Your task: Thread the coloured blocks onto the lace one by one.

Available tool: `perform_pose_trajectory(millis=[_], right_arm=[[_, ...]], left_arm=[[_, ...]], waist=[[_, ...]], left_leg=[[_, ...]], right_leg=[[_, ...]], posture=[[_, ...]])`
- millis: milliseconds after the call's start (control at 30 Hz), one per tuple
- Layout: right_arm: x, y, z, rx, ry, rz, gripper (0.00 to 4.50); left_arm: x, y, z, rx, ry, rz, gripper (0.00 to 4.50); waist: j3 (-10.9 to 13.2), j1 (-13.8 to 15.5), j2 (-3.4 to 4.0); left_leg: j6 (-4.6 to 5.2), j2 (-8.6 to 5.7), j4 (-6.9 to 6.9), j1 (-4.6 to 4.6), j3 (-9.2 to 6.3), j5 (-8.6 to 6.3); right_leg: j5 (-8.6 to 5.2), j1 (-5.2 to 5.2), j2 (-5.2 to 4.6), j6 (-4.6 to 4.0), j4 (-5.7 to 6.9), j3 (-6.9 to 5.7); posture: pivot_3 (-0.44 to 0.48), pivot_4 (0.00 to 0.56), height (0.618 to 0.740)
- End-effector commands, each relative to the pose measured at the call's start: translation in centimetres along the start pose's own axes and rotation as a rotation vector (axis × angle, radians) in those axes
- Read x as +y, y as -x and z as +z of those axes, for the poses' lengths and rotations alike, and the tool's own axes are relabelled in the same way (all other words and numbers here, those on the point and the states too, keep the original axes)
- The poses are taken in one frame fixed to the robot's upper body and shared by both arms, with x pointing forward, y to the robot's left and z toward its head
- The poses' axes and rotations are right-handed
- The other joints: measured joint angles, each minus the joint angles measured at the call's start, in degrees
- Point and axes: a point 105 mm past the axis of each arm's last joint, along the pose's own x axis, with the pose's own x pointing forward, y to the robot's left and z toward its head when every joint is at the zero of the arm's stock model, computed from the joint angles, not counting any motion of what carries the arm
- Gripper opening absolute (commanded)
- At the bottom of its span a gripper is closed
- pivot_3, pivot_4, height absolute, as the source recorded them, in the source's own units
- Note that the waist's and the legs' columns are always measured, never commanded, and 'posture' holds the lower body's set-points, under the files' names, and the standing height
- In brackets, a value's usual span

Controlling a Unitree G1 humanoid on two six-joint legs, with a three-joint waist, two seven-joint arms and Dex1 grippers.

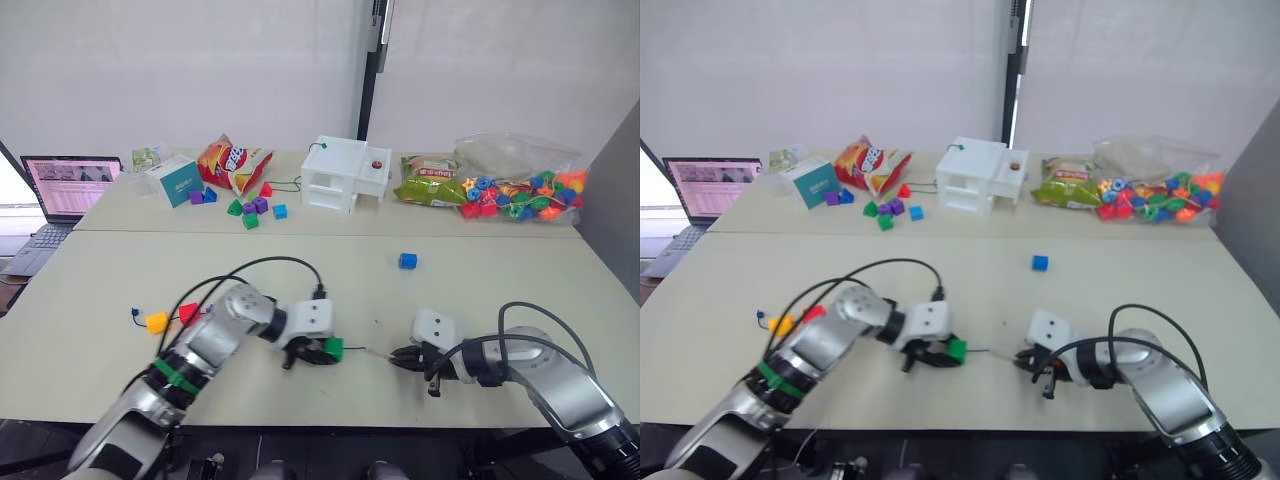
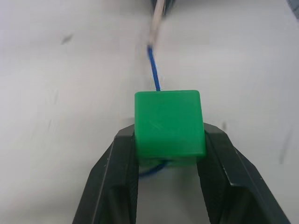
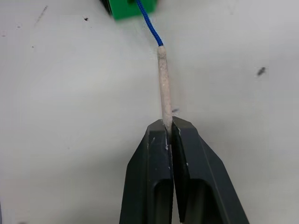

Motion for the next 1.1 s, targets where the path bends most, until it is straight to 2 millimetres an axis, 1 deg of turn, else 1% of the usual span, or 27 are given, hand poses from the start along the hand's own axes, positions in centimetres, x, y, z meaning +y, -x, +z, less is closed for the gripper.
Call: perform_pose_trajectory(millis=[33,100,167,267,300,400,500,567,600,667,700,733,800,833,867,933,1000,1100], right_arm=[[0.0,0.7,1.1,-0.031,0.034,-0.002,0.0],[0.1,0.7,1.2,-0.032,0.037,0.004,0.0],[0.3,0.6,1.3,-0.036,0.039,0.015,0.0],[0.3,0.5,1.4,-0.04,0.045,0.026,0.0],[0.3,0.4,1.4,-0.041,0.046,0.027,0.0],[0.1,0.2,1.6,-0.044,0.05,0.03,0.0],[-0.1,0.1,1.7,-0.046,0.052,0.03,0.0],[-0.1,0.0,1.9,-0.049,0.057,0.035,0.0],[-0.1,-0.1,2.0,-0.051,0.06,0.038,0.0],[-0.1,-0.2,2.5,-0.061,0.066,0.043,0.0],[-0.1,-0.2,2.7,-0.064,0.068,0.045,0.0],[-0.1,-0.4,2.9,-0.068,0.072,0.047,0.0],[-0.1,-0.8,3.4,-0.073,0.084,0.052,0.0],[-0.1,-1.0,3.6,-0.073,0.09,0.055,0.0],[-0.1,-1.1,3.8,-0.076,0.093,0.061,0.0],[-0.2,-1.6,4.1,-0.073,0.105,0.068,0.0],[-0.2,-2.0,4.3,-0.074,0.114,0.077,0.0],[0.0,-2.4,4.6,-0.077,0.127,0.093,0.0]], left_arm=[[0.7,6.6,-6.6,0.175,0.103,0.096,1.19],[0.8,9.0,-8.8,0.24,0.123,0.133,1.19],[0.9,10.9,-10.2,0.274,0.146,0.155,1.19],[0.5,12.6,-11.7,0.322,0.146,0.156,1.19],[0.4,12.9,-11.9,0.322,0.147,0.148,1.19],[0.6,12.9,-11.3,0.27,0.153,0.153,1.19],[1.4,12.6,-10.3,0.21,0.156,0.192,1.19],[1.6,12.6,-9.2,0.163,0.171,0.184,2.23],[1.8,12.7,-8.6,0.153,0.164,0.188,2.52],[2.2,12.7,-6.9,0.108,0.15,0.185,3.18],[2.2,12.7,-6.2,0.089,0.15,0.182,3.18],[2.2,12.3,-5.1,0.05,0.147,0.171,3.18],[1.8,11.1,-2.5,-0.034,0.124,0.13,3.18],[1.5,10.6,-1.7,-0.061,0.117,0.117,3.18],[1.3,9.8,-0.7,-0.091,0.106,0.107,3.18],[0.4,7.0,1.2,-0.152,0.076,0.063,3.18],[-0.1,4.6,2.2,-0.189,0.055,0.055,3.18],[-0.1,2.0,3.0,-0.208,0.035,0.065,3.18]], waist=[[0.0,-0.5,0.0],[0.0,-0.9,0.0],[0.0,-0.8,0.02],[0.0,-0.6,0.02],[0.0,-0.6,0.02],[0.0,-0.7,0.02],[0.0,-0.7,0.02],[0.0,-0.6,0.02],[0.0,-0.6,0.01],[0.0,-0.5,0.0],[0.0,-0.4,-0.01],[0.0,-0.3,-0.02],[0.0,-0.1,-0.03],[0.0,-0.1,-0.03],[0.0,0.0,-0.03],[0.0,0.0,-0.02],[0.0,0.1,-0.03],[0.0,0.2,-0.04]], left_leg=[[0.0,0.01,-0.02,0.03,0.0,0.0],[0.0,0.03,-0.08,0.15,0.01,0.0],[0.0,0.02,-0.15,0.28,0.04,0.0],[0.0,0.0,-0.12,0.26,0.04,0.0],[0.0,0.0,-0.1,0.25,0.07,0.0],[0.0,0.01,-0.12,0.26,0.08,0.0],[0.0,0.02,-0.11,0.23,0.09,0.0],[0.0,0.01,-0.09,0.2,0.09,0.0],[0.0,0.01,-0.06,0.14,0.09,0.0],[0.0,0.0,-0.01,0.03,0.07,0.0],[0.0,-0.01,0.01,-0.05,0.07,0.0],[0.0,-0.01,0.04,-0.14,0.07,0.0],[0.0,-0.02,0.07,-0.21,0.06,0.0],[0.01,-0.02,0.07,-0.22,0.06,-0.01],[0.01,-0.03,0.07,-0.22,0.06,-0.01],[0.02,-0.03,0.06,-0.2,0.06,-0.01],[0.02,-0.05,0.06,-0.18,0.06,-0.02],[0.02,-0.04,0.07,-0.19,0.06,-0.01]], right_leg=[[-0.01,-0.01,0.01,-0.02,0.01,0.0],[-0.02,0.02,0.02,-0.06,0.03,0.0],[-0.04,0.11,0.0,-0.09,0.04,0.0],[-0.04,0.12,-0.03,-0.08,0.04,-0.03],[-0.04,0.12,-0.04,-0.07,0.04,-0.03],[-0.04,0.09,-0.01,-0.08,0.08,-0.01],[-0.04,0.06,0.0,-0.08,0.1,0.0],[-0.04,0.06,-0.02,-0.07,0.1,-0.02],[-0.04,0.03,-0.02,-0.07,0.1,-0.02],[-0.03,-0.03,-0.02,-0.05,0.1,-0.05],[-0.02,-0.08,-0.04,-0.03,0.1,-0.06],[-0.01,-0.15,-0.05,-0.02,0.11,-0.07],[0.0,-0.19,-0.07,0.01,0.1,-0.07],[0.01,-0.18,-0.08,0.01,0.09,-0.07],[0.01,-0.18,-0.1,0.01,0.09,-0.07],[0.01,-0.16,-0.1,0.01,0.08,-0.06],[0.01,-0.14,-0.12,0.01,0.08,-0.04],[0.01,-0.15,-0.08,0.01,0.08,-0.04]], posture=[[0.0,0.15,0.74],[0.0,0.15,0.74],[0.0,0.15,0.74],[0.0,0.15,0.74],[0.0,0.15,0.74],[0.0,0.15,0.74],[0.0,0.15,0.74],[0.0,0.15,0.74],[0.0,0.15,0.74],[0.0,0.15,0.74],[0.0,0.15,0.74],[0.0,0.15,0.74],[0.0,0.15,0.74],[0.0,0.15,0.74],[0.0,0.15,0.74],[0.0,0.15,0.74],[0.0,0.15,0.74],[0.0,0.15,0.74]])
